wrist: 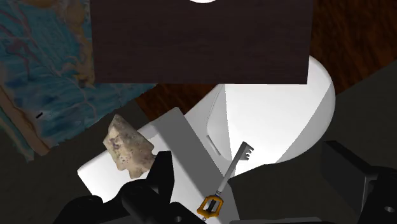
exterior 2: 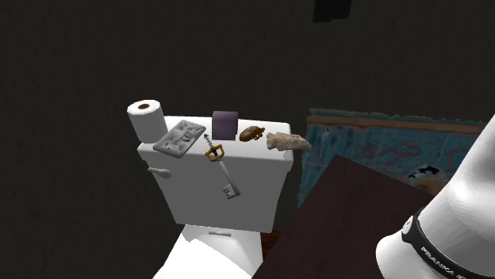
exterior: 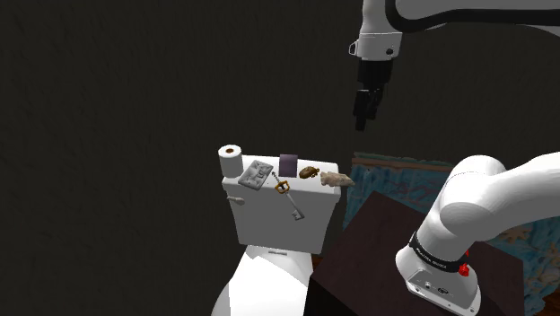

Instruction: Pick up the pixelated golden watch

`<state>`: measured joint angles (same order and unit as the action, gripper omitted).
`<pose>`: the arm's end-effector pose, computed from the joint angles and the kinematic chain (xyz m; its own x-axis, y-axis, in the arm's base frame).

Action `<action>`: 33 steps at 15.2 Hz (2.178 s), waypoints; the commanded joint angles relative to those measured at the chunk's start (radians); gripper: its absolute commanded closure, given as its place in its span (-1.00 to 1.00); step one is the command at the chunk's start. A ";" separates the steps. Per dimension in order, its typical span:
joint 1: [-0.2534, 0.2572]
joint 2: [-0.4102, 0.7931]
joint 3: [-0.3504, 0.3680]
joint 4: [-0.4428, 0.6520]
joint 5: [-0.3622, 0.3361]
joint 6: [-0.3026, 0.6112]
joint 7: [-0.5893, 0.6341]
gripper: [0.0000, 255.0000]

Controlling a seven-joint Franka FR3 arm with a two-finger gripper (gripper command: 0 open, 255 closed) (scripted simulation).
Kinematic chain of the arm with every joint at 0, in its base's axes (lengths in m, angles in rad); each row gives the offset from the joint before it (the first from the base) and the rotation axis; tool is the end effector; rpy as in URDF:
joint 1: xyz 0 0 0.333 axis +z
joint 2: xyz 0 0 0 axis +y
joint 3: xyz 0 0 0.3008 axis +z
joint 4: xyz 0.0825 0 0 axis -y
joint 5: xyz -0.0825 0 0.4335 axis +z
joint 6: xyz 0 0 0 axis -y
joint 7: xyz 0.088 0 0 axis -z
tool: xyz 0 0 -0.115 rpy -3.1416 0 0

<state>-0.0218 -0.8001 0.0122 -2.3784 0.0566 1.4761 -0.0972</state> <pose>0.3517 0.0042 0.5577 0.9914 0.0882 -0.0968 0.0829 -0.9949 -0.0575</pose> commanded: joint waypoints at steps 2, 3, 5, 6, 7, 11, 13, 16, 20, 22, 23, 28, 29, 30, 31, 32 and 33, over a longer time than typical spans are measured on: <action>-0.001 0.014 -0.004 -0.020 -0.009 0.034 -0.012 -1.00; -0.003 0.029 -0.009 -0.039 -0.018 0.068 -0.024 -1.00; -0.007 0.063 -0.017 -0.073 -0.035 0.137 -0.046 -1.00; -0.009 0.083 -0.022 -0.089 -0.044 0.173 -0.057 -1.00; -0.012 0.104 -0.026 -0.102 -0.052 0.208 -0.067 -1.00; -0.021 0.204 -0.044 -0.143 -0.086 0.352 -0.106 -1.00; -0.026 0.263 -0.053 -0.155 -0.102 0.424 -0.123 -1.00; -0.035 0.361 -0.066 -0.161 -0.125 0.531 -0.147 -1.00; -0.046 0.505 -0.082 -0.147 -0.155 0.667 -0.174 -1.00; -0.052 0.582 -0.089 -0.131 -0.169 0.731 -0.187 -1.00; -0.055 0.621 -0.093 -0.121 -0.175 0.761 -0.192 -1.00; -0.069 0.821 -0.108 -0.048 -0.206 0.897 -0.217 -1.00; -0.072 0.861 -0.110 -0.029 -0.212 0.921 -0.222 -1.00; -0.074 0.902 -0.113 -0.009 -0.217 0.943 -0.226 -1.00; -0.077 0.942 -0.115 0.013 -0.222 0.964 -0.231 -1.00; -0.080 0.983 -0.117 0.035 -0.227 0.984 -0.235 -1.00; -0.080 0.985 -0.117 0.037 -0.228 0.985 -0.235 -1.00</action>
<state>-0.1005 0.1527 -0.1043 -2.3593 -0.1685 2.4444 -0.3304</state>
